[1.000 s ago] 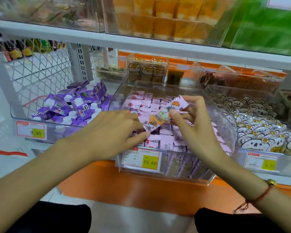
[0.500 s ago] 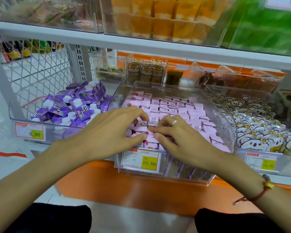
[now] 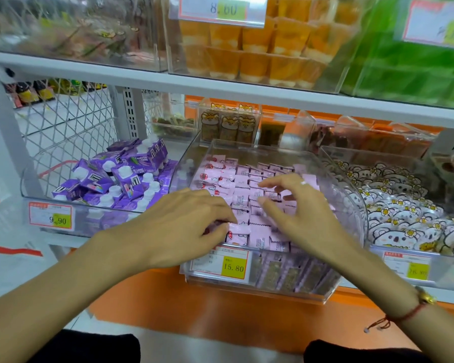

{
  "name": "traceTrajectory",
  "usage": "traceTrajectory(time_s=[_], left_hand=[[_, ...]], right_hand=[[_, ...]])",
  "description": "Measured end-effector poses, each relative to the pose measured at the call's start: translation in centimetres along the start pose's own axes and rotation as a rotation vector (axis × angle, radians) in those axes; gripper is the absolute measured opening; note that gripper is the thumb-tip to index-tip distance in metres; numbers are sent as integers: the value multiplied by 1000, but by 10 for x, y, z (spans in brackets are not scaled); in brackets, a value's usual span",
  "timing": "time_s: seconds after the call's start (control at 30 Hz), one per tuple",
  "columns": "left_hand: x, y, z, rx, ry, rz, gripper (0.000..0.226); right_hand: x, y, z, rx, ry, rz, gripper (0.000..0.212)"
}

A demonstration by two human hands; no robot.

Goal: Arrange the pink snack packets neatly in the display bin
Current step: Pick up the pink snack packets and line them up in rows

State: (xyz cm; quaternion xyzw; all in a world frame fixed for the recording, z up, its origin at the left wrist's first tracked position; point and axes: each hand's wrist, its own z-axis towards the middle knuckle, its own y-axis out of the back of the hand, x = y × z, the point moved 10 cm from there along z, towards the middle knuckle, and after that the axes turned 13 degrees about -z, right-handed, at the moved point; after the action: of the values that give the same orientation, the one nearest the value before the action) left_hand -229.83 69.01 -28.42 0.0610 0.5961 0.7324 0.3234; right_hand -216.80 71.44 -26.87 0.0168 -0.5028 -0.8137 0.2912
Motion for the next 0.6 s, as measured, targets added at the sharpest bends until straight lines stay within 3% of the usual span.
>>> traceTrajectory(time_s=[0.13, 0.27, 0.47, 0.6], left_hand=[[1, 9, 5, -4, 28, -60, 27], [5, 23, 33, -76, 2, 13, 24], [9, -13, 72, 164, 5, 71, 23], [8, -10, 77, 157, -20, 92, 18]], right_hand=[[3, -32, -10, 224, 43, -235, 65], [9, -26, -12, 167, 83, -293, 69], [8, -28, -11, 200, 76, -328, 72], [3, -30, -10, 216, 46, -305, 74]])
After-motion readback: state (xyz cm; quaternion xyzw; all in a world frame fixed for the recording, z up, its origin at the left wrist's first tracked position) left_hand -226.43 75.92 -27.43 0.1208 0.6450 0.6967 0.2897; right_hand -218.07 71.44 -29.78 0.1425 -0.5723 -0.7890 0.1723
